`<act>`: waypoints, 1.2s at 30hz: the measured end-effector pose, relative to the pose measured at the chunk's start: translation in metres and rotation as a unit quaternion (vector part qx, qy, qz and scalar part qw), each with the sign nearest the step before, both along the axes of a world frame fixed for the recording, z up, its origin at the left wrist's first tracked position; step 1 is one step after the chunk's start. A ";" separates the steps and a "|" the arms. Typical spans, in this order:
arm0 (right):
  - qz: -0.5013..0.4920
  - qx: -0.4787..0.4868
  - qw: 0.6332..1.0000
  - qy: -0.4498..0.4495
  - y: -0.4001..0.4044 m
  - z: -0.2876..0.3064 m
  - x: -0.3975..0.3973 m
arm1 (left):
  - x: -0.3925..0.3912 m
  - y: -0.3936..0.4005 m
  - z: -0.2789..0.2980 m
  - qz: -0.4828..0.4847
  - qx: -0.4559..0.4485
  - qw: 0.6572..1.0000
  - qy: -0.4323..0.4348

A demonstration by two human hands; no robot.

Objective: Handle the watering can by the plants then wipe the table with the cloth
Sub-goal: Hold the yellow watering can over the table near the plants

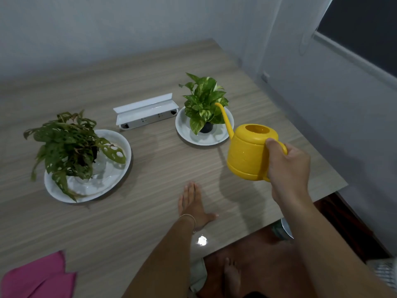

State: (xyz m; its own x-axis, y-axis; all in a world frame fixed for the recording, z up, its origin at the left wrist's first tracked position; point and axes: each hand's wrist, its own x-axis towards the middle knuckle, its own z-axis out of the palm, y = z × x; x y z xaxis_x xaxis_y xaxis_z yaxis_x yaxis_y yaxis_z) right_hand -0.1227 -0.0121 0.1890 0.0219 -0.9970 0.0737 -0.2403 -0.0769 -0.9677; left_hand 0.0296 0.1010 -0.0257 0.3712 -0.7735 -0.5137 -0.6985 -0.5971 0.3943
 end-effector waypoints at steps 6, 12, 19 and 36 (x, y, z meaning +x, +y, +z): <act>-0.018 0.019 1.000 -0.009 -0.010 -0.001 -0.002 | 0.000 -0.001 0.000 0.004 0.000 1.000 0.000; -0.021 0.010 1.000 -0.018 -0.020 0.001 0.009 | 0.000 -0.001 -0.002 -0.002 0.006 1.000 -0.001; -0.007 0.009 0.999 -0.036 -0.028 0.003 0.029 | 0.001 -0.003 -0.001 -0.003 0.011 1.000 0.001; 0.021 0.000 1.000 -0.023 -0.013 -0.003 0.027 | 0.001 -0.004 0.008 -0.001 0.029 1.000 0.009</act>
State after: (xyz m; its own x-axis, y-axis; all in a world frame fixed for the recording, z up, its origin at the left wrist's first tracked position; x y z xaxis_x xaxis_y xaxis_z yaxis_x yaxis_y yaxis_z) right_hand -0.0961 -0.0250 0.1861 0.0612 -0.9953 0.0750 -0.1918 -0.0854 -0.9777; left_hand 0.0304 0.0967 -0.0176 0.3601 -0.7427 -0.5645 -0.6929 -0.6181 0.3713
